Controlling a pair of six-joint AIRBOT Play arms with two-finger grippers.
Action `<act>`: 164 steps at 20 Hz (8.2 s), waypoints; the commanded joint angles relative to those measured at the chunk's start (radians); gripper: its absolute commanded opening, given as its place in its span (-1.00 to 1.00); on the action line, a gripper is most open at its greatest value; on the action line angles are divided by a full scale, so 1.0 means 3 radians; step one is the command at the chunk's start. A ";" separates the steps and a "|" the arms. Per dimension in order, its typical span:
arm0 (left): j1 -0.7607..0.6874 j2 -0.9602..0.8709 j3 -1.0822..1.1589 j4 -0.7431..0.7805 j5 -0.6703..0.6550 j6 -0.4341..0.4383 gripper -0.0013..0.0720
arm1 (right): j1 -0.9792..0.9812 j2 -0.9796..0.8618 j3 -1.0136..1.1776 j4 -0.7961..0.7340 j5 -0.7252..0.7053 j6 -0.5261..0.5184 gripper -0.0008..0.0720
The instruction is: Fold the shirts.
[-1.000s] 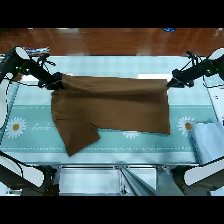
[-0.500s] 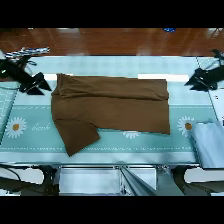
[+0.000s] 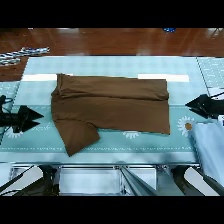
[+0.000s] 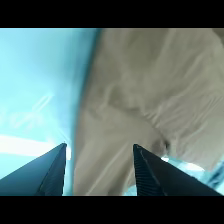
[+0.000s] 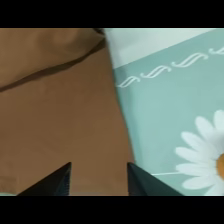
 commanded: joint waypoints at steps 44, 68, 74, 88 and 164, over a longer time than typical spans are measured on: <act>-0.1261 -0.0493 -0.0300 -0.0242 0.0543 0.0112 -0.91 | 0.0533 -0.0685 -0.1063 0.0763 -0.0621 -0.0097 -0.24; -0.1740 -0.2613 0.3512 -0.0294 0.0278 -0.0956 -0.91 | 0.0593 -0.2063 0.1349 0.1336 -0.0322 -0.0205 -0.92; -0.1789 -0.3142 0.4103 -0.0306 0.0206 -0.1017 -0.91 | 0.0698 -0.2411 0.1596 0.1326 -0.0521 -0.0214 -0.91; -0.1573 -0.1714 0.3836 0.1471 0.0010 -0.1324 0.42 | -0.0149 -0.1478 0.1584 0.0336 -0.0294 0.0125 0.16; -0.2722 0.0268 0.1709 0.1061 0.0800 -0.0813 -0.91 | 0.3089 -0.1872 0.2368 0.1151 -0.1049 0.0495 -0.92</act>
